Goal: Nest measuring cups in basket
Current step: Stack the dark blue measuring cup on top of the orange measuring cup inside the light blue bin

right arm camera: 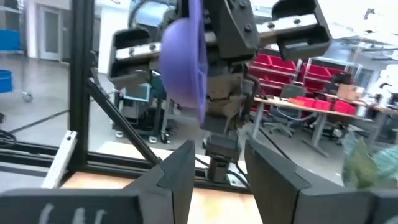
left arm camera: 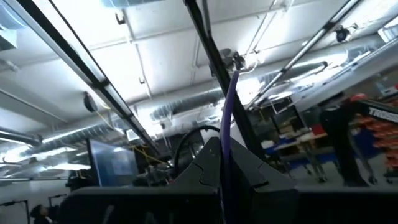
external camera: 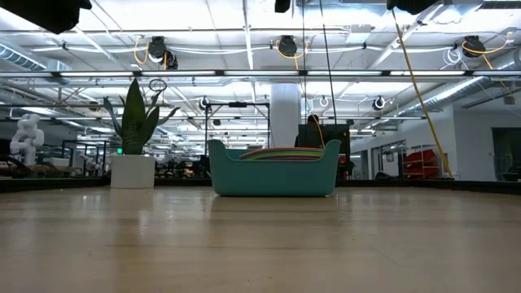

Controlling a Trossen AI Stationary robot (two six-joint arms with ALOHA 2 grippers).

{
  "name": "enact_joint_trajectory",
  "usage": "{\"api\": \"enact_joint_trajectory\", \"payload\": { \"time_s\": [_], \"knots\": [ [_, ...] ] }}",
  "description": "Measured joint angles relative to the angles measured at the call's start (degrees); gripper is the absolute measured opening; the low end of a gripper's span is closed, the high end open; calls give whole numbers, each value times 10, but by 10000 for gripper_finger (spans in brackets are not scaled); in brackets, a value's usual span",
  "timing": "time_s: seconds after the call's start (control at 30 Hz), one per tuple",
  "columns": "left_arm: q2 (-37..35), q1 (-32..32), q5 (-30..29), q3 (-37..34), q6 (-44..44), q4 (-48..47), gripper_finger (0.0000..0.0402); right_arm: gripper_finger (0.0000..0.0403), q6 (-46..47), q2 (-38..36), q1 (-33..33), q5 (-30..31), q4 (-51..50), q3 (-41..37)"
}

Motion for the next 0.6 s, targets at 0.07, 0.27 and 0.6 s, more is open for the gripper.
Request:
{"api": "enact_joint_trajectory", "payload": {
  "time_s": [0.07, 0.27, 0.6],
  "knots": [
    [5, 1, -7, 0, 2, 8, 7, 135, 0, 0, 0, -6, 5, 0],
    [34, 4, -9, 10, 3, 23, 7, 135, -11, 0, 1, -20, 5, 0],
    [81, 5, -8, 50, 19, 19, 7, 126, -4, 0, 1, -21, 2, 0]
  ]
}}
